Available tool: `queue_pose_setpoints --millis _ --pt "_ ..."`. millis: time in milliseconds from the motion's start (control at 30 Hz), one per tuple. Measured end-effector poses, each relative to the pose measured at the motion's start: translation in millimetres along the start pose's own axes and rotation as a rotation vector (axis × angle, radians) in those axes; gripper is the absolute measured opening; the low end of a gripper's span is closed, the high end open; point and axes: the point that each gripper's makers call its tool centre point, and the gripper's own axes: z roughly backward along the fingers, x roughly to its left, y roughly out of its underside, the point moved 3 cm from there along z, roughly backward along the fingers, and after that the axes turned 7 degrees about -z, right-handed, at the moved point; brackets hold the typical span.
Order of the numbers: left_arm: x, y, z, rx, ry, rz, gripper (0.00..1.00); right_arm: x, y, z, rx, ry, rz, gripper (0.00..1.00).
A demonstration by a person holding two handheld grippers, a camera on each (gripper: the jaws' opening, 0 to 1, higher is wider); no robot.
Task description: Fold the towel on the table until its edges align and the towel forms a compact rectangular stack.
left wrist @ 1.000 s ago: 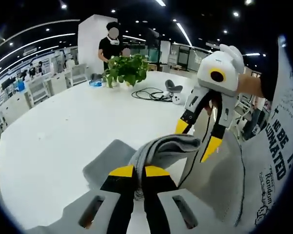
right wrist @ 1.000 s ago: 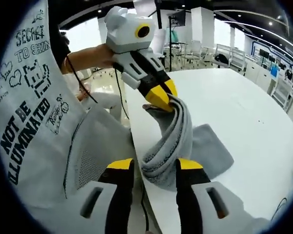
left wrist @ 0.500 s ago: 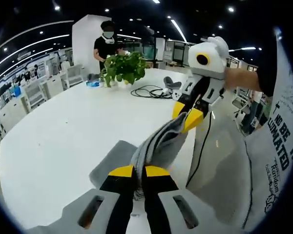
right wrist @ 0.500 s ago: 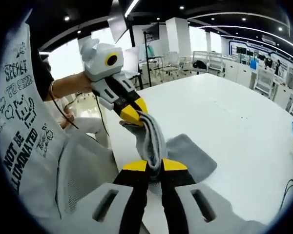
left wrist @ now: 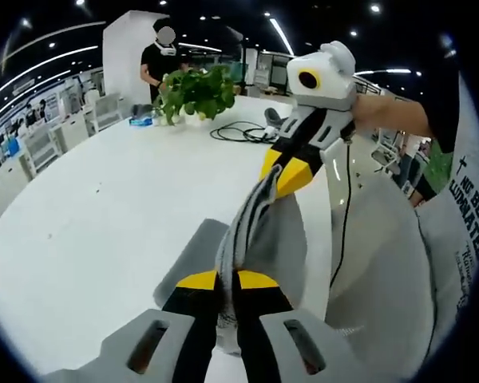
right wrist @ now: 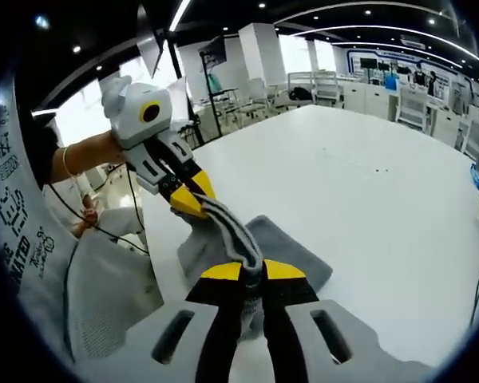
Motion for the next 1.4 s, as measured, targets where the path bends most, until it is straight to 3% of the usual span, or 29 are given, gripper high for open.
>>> queue_pose_setpoints --millis 167,233,533,667,900,1033,1133,1233,1400 --pt "13.9 13.0 -20 0.031 0.010 0.023 0.07 -20 6.9 -20 0.025 0.014 -0.036 0.06" --pt "18.1 18.4 -27 0.036 0.010 0.055 0.07 -27 12.9 -27 0.065 0.026 -0.004 0.06" --pt "28.4 42.3 -54 0.089 -0.010 0.084 0.08 -51 29.3 -56 0.093 0.037 -0.084 0.07" --pt "36.2 45.7 -59 0.103 -0.026 0.099 0.10 -62 39.7 -65 0.109 0.063 -0.127 0.08" --pt "53.3 55.0 -62 0.128 -0.065 0.102 0.11 -70 46.1 -73 0.113 0.081 -0.155 0.10" --pt "65.0 60.5 -57 0.142 -0.122 0.098 0.12 -74 46.8 -75 0.109 0.097 -0.163 0.13" --pt "63.5 58.0 -51 0.129 -0.120 0.099 0.12 -76 48.2 -74 0.106 0.103 -0.175 0.14" --pt "68.2 57.8 -42 0.140 -0.170 0.068 0.12 -77 45.4 -70 0.095 0.114 -0.174 0.15" --pt "78.1 52.9 -28 0.098 -0.251 0.064 0.11 -76 41.6 -62 0.077 0.109 -0.198 0.14"
